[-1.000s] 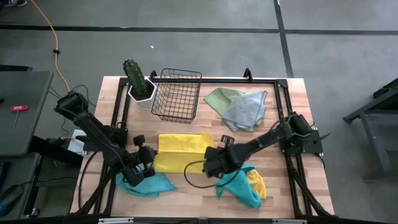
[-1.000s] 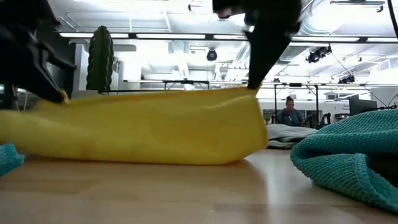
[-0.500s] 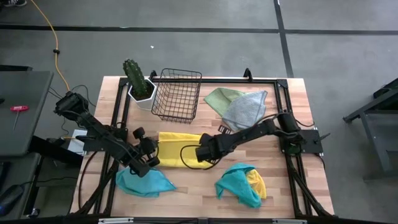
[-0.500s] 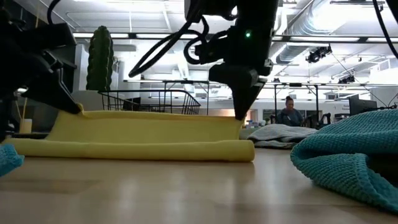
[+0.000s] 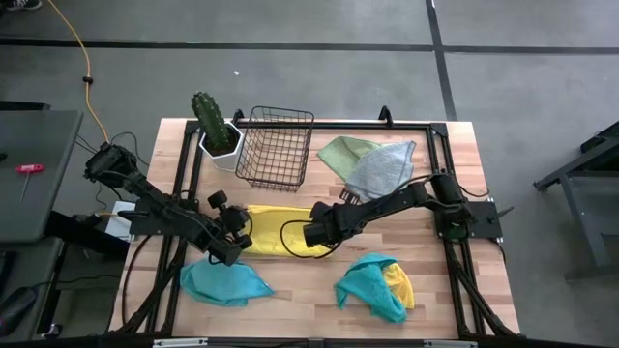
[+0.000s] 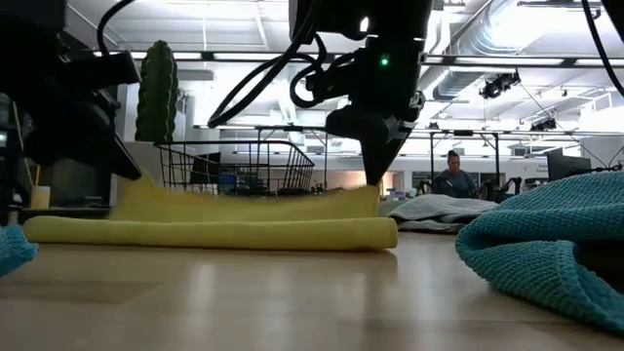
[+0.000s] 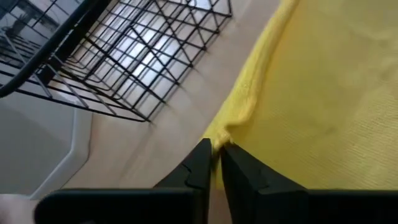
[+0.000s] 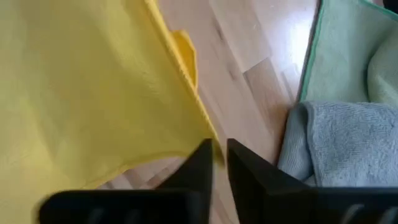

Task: Fold microfiber towels
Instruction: Fold the left yellow microfiber cloth

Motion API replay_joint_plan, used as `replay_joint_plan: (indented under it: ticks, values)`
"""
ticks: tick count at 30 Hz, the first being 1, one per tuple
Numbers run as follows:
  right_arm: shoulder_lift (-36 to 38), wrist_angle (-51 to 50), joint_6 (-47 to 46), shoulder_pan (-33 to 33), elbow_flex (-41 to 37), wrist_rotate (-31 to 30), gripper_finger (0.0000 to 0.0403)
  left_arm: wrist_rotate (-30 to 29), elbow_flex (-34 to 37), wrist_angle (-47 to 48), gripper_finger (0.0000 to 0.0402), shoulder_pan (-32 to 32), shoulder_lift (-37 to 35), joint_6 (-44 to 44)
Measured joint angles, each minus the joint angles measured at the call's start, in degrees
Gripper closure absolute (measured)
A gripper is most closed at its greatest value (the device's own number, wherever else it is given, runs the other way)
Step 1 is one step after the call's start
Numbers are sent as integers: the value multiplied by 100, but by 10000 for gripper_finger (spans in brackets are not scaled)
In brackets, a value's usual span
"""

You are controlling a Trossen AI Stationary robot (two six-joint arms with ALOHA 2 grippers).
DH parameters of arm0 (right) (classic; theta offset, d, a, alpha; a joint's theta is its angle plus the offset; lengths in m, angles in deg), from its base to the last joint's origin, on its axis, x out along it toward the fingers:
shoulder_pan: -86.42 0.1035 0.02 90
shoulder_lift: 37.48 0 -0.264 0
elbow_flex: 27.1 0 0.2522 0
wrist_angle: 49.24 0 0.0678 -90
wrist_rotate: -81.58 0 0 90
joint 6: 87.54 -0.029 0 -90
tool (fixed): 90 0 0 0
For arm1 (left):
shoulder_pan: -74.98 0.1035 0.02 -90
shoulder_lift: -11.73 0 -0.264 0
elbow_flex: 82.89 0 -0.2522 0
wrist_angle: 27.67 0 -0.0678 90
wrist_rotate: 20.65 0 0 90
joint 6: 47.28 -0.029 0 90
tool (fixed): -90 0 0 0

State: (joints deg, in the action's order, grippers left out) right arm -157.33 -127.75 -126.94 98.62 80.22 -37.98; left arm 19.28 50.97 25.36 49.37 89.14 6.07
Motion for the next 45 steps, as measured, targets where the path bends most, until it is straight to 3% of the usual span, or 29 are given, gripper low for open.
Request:
replay_joint_plan:
  ticks: [10, 15, 20, 26, 31, 34, 39, 42, 45]
  values:
    - [127, -469, 680, 87, 0, -857, 234, 188, -382, 346, 277, 117, -433, -1003]
    - [393, -962, 435, 489, -224, -1087, 222, 744, -502, -40, 249, -241, -1193, -1983]
    - [929, -550, -244, 892, -1345, -941, 221, 1380, 68, -1063, 242, -662, -1863, -2356]
    - [1552, 1241, -321, 1053, -2669, -796, 222, 1345, 783, -1652, 251, -550, -2003, -2468]
    - [1775, 3170, 669, 977, -3116, -649, 222, 1344, 1068, -2142, 274, -38, -1855, -3050]
    - [1786, 4550, 1455, 904, -3280, -168, 231, 1400, 1122, -2306, 310, 256, -1746, -3456]
    - [1691, 6974, 2262, 742, -3712, 862, 306, 1777, 1134, -2623, 392, 690, -1595, -3898]
    - [1642, 7730, 2283, 640, -4002, 1197, 379, 2065, 1131, -2896, 391, 887, -1473, -4100]
    - [1548, 8195, 2135, 595, -4210, 1346, 386, 2304, 1136, -2910, 400, 1068, -1332, -4205]
